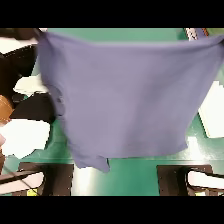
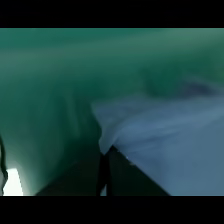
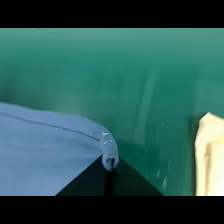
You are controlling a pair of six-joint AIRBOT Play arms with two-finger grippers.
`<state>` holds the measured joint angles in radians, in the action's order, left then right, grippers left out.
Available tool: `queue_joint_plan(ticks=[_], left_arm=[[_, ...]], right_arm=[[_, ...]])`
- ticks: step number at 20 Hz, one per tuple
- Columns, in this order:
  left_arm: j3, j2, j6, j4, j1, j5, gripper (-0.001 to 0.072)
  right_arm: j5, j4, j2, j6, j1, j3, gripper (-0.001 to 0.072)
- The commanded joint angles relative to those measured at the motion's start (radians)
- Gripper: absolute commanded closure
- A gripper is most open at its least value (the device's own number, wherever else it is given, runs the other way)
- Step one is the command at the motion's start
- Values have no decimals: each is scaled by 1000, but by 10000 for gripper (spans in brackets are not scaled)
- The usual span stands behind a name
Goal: Fold the shirts.
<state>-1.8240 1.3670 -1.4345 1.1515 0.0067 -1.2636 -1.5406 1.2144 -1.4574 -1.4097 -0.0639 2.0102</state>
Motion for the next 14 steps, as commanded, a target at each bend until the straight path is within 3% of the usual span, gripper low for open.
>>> queue_joint_plan(ticks=[1,6,7,8,9,11,14], left_arm=[[85,209,11,-13,0,42,682],[85,313,46,-10,0,215,681],[84,310,47,-10,1,225,650],[72,311,43,-9,8,213,341],[58,311,21,-8,19,186,136],[16,309,-17,-11,63,70,206],[29,258,-5,-10,119,-77,207]], right_arm=[[-21,63,-227,-27,69,2,696],[95,61,-326,-52,52,2,694],[101,61,-325,-56,45,2,636],[95,60,-322,-56,33,2,413],[75,60,-317,-56,18,2,361],[14,58,-289,-54,-19,1,362],[-34,1,-205,-28,-90,-37,363]])
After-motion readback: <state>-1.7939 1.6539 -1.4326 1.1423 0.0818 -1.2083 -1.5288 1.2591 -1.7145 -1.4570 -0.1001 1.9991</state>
